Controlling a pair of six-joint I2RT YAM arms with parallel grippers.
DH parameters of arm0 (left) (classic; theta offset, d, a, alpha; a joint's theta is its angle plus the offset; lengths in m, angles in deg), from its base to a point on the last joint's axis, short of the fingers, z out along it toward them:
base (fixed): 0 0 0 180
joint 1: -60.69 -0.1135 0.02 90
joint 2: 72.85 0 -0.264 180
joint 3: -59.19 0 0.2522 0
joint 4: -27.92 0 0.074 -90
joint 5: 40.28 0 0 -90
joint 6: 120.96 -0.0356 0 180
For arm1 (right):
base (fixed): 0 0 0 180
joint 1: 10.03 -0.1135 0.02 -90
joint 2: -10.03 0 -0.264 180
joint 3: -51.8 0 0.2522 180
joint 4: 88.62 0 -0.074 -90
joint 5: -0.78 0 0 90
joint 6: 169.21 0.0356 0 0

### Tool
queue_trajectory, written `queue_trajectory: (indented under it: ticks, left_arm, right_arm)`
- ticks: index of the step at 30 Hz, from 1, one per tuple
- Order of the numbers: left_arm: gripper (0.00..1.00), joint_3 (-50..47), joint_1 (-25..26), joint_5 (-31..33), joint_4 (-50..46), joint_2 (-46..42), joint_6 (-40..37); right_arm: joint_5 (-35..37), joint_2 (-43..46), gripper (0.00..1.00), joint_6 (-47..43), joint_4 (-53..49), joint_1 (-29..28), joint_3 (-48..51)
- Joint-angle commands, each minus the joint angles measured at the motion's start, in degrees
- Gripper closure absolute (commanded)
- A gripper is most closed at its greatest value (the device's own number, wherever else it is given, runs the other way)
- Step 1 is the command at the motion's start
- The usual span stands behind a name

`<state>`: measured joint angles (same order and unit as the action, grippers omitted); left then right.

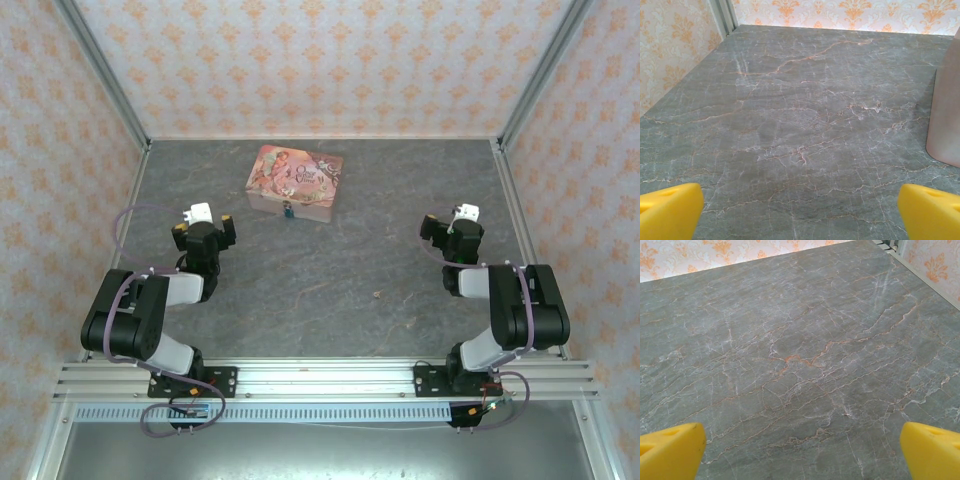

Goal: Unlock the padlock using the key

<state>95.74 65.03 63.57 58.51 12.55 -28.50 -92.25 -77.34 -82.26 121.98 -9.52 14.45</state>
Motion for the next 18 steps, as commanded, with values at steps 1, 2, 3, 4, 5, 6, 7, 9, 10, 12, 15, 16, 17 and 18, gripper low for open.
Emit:
queue_trajectory:
  ticks: [1,2,3,4,5,6,7,9,10,12,15,16,17,18]
  left_arm:
    - [0.00,0.8,-0.5,0.3,-1.0,-0.8,-0.9]
    - [0.00,1.3,-0.5,0.4,-3.0,-2.4,-0.9]
    - [0.00,1.9,-0.5,0.4,-5.8,-4.2,-1.0]
    - [0.00,2.7,-0.5,0.5,-9.2,-6.7,-0.8]
    - [0.00,3.4,-0.5,0.4,-12.7,-9.6,-0.6]
    - [0.00,3.9,-0.5,0.4,-15.7,-12.0,-0.1]
    - [0.00,4.5,-0.4,0.1,-18.7,-14.8,1.2]
    - [0.00,5.7,-0.4,-1.5,-24.5,-19.6,4.4]
    - [0.00,6.6,-0.4,-3.1,-27.9,-21.8,6.6]
    - [0.00,7.8,-0.2,-6.1,-33.0,-25.1,10.6]
    - [0.00,8.6,1.6,-10.1,-39.0,-29.3,15.4]
    - [0.00,8.7,2.8,-10.7,-40.8,-30.6,16.5]
    - [0.00,8.7,4.1,-10.9,-42.2,-31.7,17.3]
    - [0.00,8.5,5.6,-11.0,-43.5,-33.0,18.3]
  right_arm:
    - [-0.1,1.1,0.01,0.5,-0.5,-0.3,-0.3]
    - [0.0,2.2,0.01,0.5,-1.6,-0.4,-0.5]
    - [0.1,3.3,0.01,0.7,-2.8,-0.3,-0.7]
    - [0.2,5.0,0.01,0.6,-4.6,-0.3,-0.8]
    - [0.1,6.7,0.01,0.8,-6.5,-0.4,-1.2]
    - [0.3,7.9,0.01,1.0,-8.3,-0.3,-1.5]
    - [0.4,9.9,0.01,1.6,-11.2,-0.3,-2.1]
    - [0.3,13.4,0.01,3.4,-16.7,-0.4,-3.2]
    - [-0.1,15.3,0.01,4.8,-19.6,-0.3,-3.8]
    - [-2.5,18.6,0.01,7.3,-24.1,-0.3,-4.7]
    - [-5.2,23.1,0.01,11.8,-33.6,-0.5,-7.4]
    - [-6.4,24.2,0.01,13.0,-37.0,-0.6,-8.4]
    - [-7.4,25.0,0.00,14.1,-39.7,-0.7,-9.1]
    - [-8.6,25.9,0.00,15.4,-42.5,-1.0,-9.9]
